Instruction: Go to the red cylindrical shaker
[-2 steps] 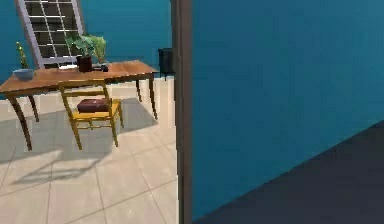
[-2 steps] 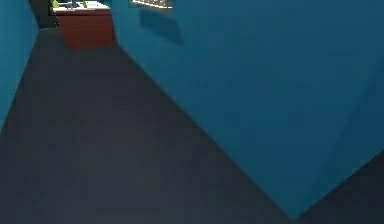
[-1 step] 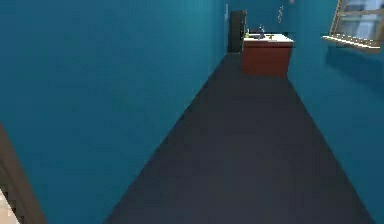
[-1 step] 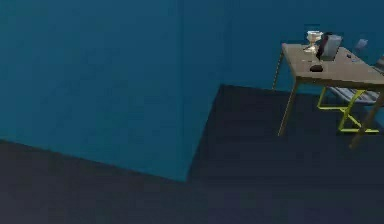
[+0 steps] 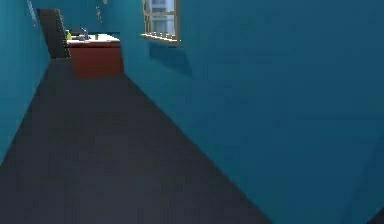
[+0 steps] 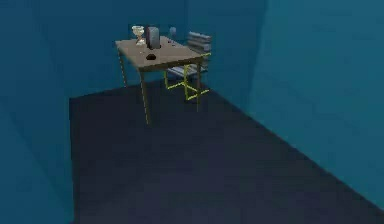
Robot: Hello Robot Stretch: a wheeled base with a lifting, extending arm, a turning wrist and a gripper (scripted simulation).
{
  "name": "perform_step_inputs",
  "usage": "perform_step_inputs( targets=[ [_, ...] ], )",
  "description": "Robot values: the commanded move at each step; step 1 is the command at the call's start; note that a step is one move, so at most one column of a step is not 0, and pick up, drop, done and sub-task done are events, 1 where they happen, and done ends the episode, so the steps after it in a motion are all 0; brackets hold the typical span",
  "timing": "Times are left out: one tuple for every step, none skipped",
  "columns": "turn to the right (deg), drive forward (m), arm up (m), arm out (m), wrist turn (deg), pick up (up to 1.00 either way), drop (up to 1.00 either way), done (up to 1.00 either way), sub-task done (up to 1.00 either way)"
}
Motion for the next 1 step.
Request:
perform_step_inputs(
  targets=[
    [45.0,0.0,0.0,0.0,0.0,0.0,0.0,0.0,0.0]
  ],
)
